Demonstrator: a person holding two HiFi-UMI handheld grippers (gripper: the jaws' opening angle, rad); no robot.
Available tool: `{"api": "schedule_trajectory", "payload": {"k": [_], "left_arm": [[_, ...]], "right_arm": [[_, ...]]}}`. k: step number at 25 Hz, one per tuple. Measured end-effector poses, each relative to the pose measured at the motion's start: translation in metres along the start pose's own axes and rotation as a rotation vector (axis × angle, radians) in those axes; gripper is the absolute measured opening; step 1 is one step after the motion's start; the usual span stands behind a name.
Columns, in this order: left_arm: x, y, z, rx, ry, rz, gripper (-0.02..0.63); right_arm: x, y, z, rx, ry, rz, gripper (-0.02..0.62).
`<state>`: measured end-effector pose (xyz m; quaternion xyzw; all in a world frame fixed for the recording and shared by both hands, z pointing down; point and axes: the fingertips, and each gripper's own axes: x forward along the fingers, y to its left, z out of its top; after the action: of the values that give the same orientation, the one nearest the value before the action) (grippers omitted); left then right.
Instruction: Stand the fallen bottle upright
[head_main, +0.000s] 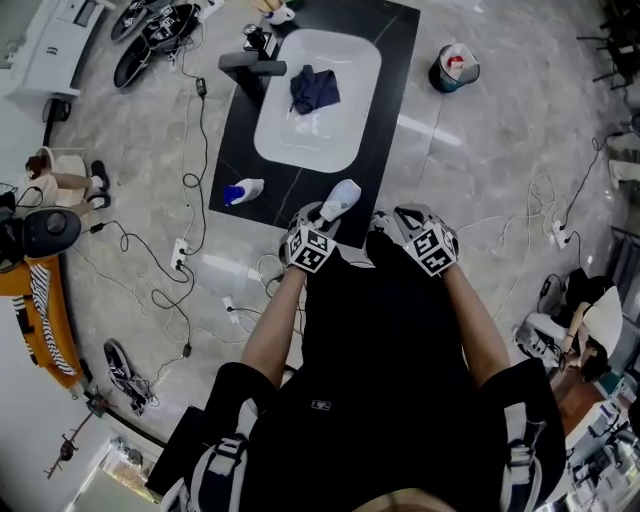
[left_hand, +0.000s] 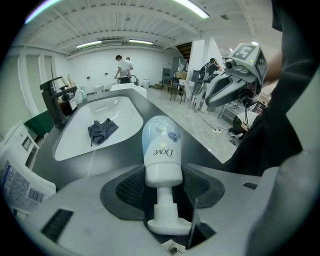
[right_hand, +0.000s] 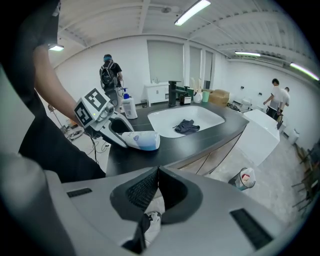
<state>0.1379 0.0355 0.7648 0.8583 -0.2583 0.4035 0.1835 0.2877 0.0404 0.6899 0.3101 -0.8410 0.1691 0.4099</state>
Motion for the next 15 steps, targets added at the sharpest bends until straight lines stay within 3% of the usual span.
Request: {"api": "schedule_trajectory", "payload": {"k": [6,10,15], "left_arm": [[-0.01,0.003,0.007,0.022,0.008,-0.01,0.227],[-0.026,0.009,0.016,0.027,-0.016,0.02,0.226],[-0.044,0.017,0.004,0.033,0.029,0.071,0.225]], "right_arm": [[0.005,0.009,0.005,0.005,-0.004,0.013,0.06],[0.01,0.012,0.01,-0.001,-0.008,0.023,0.06],[0.015,0.017,0.017,-0.01,-0.02,0.039,0.06]]}}
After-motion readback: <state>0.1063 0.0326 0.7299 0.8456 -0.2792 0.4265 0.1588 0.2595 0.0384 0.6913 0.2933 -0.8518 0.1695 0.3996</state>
